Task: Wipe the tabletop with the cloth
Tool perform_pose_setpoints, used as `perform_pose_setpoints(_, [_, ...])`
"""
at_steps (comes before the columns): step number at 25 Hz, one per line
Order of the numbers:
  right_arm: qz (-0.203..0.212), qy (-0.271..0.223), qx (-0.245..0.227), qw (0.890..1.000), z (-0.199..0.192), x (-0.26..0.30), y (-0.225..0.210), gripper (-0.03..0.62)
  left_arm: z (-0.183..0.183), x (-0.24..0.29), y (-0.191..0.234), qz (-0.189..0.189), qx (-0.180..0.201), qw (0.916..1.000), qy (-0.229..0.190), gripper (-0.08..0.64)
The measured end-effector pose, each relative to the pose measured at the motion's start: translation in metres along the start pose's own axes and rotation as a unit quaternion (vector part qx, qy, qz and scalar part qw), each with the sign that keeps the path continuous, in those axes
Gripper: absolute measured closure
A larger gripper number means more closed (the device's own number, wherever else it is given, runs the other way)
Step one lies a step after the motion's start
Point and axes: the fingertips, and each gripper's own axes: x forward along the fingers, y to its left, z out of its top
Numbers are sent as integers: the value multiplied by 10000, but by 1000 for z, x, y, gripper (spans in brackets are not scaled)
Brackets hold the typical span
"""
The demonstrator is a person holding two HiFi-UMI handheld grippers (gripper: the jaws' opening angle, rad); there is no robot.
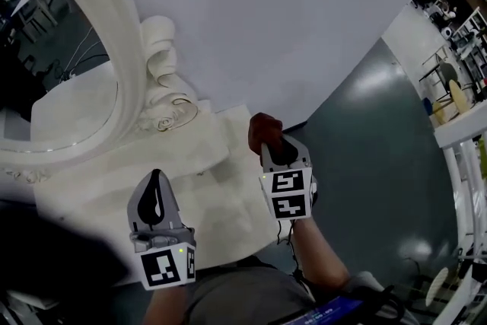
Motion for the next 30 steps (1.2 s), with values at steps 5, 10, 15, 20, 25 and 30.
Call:
perform_pose_setpoints(5, [117,-446,-141,9988,24,-29,-3,489,19,-30,-11,255,41,9994,-227,549])
perform_pose_setpoints(10, [368,-739,-343,9960,40,-49,16,489,27,-63,-4,634,68,9973,-364,550])
perform_pose_setpoints(15, [738,-930,-567,9913,56,-62,61,489,33,-105,24,1114,84,9927,-444,549])
perform_pose_setpoints(20, [1133,-1102,-794,9842,77,-66,126,489,33,-141,70,1552,71,9866,-490,549])
perform_pose_setpoints(25, [1553,-1148,-895,9771,88,-64,208,489,27,-175,121,1804,115,9827,-407,549])
perform_pose_setpoints(30, [1980,-1060,-978,9695,86,-60,291,489,18,-205,170,1960,230,9799,-284,549])
